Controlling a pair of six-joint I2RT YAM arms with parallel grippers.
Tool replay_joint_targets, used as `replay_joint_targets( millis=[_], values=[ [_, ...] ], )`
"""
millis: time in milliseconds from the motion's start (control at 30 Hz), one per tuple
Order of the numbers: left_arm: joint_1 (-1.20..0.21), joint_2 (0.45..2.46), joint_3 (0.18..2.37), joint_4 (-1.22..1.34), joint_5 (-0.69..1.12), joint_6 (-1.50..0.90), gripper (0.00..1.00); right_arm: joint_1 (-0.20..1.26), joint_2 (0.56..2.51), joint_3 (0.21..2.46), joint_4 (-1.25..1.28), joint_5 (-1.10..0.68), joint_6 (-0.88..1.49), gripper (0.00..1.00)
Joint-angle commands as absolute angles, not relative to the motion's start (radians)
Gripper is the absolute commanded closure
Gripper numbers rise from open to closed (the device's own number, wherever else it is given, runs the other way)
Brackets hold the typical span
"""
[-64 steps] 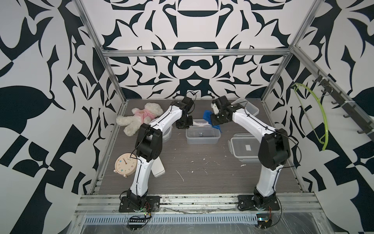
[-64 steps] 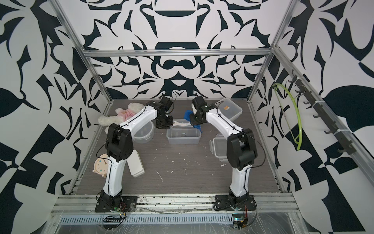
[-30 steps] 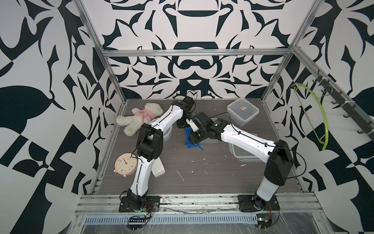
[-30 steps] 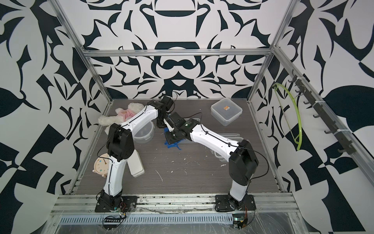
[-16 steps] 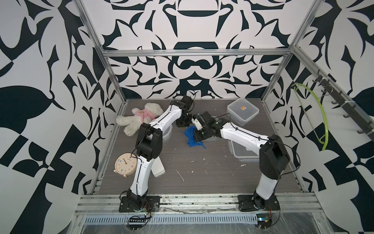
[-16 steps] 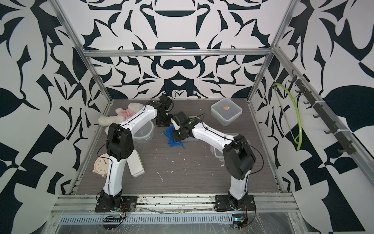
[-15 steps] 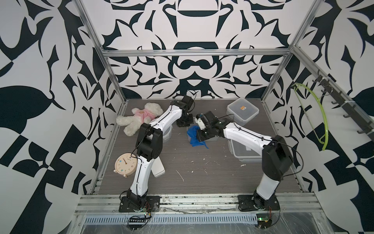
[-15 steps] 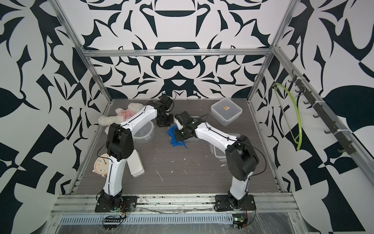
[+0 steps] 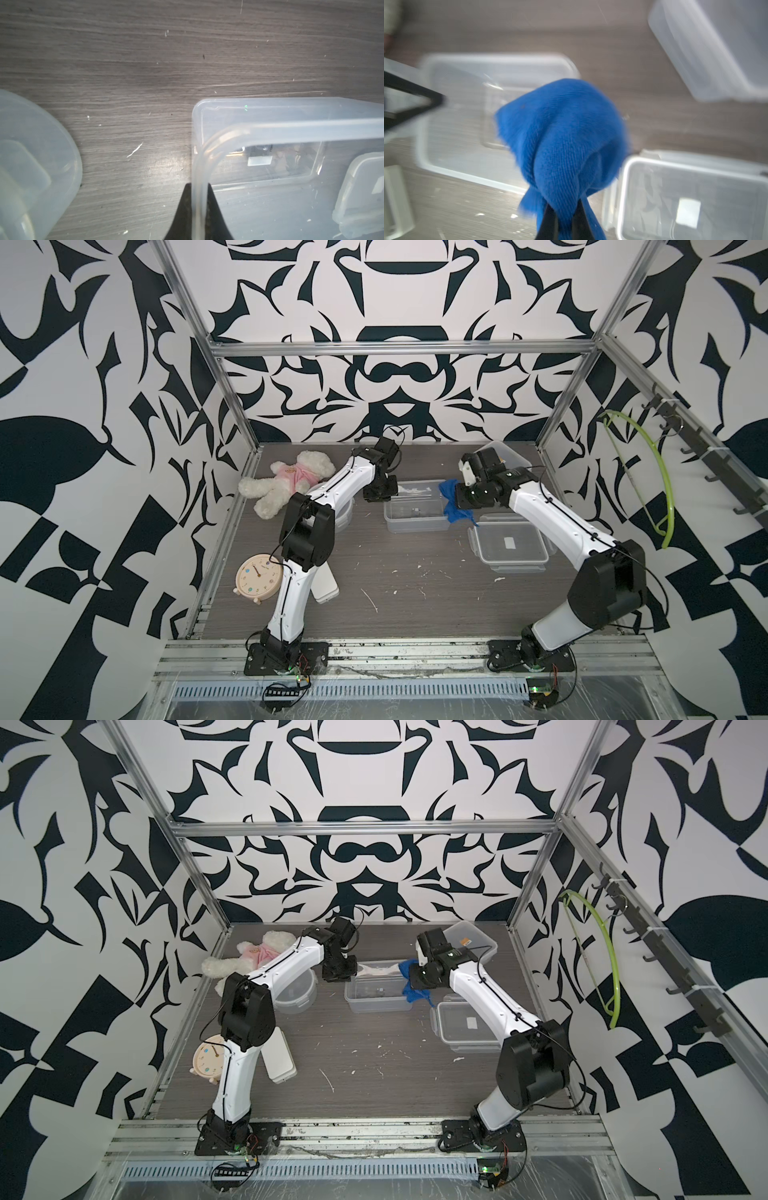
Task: Wipe the insides of the lunch boxes
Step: Wipe the dirt inside the lunch box.
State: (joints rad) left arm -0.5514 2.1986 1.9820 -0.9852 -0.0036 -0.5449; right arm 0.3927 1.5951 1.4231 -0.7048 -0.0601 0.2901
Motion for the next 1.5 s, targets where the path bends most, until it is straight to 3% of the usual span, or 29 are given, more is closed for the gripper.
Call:
replay_joint_targets(
  millis=[0,333,600,933,1167,1300,1467],
  values=[
    [-0.559,2.175,1.989,-1.033,0.009,-0.532,1.0,0.454,1.676,1.579,-0.68,-0.096,0.308,1.0],
    [-0.56,2.177,2.01,-1.044,0.012,-0.534,1.0,0.652,2.073,1.775,-0.678,-0.169,0.33,1.0],
    [-0.566,2.167,1.995,-1.034,0.028,-0.535,1.0,0.629,2.242,1.809,-0.578,-0.192,0.363,1.0],
    [-0.568,2.142,1.95,-1.029,0.016,-0.522,1.0,0.444,2.116,1.609,-0.4,-0.091,0.474,1.0],
    [-0.567,2.145,1.953,-1.034,0.002,-0.522,1.0,0.335,2.041,1.556,-0.423,-0.049,0.439,1.0],
    [-0.567,2.148,1.956,-1.034,0.006,-0.523,1.0,0.349,2.037,1.567,-0.428,-0.038,0.437,1.0],
    [-0.572,2.163,1.969,-1.034,0.015,-0.532,1.0,0.475,2.09,1.692,-0.411,-0.064,0.43,1.0]
  ],
)
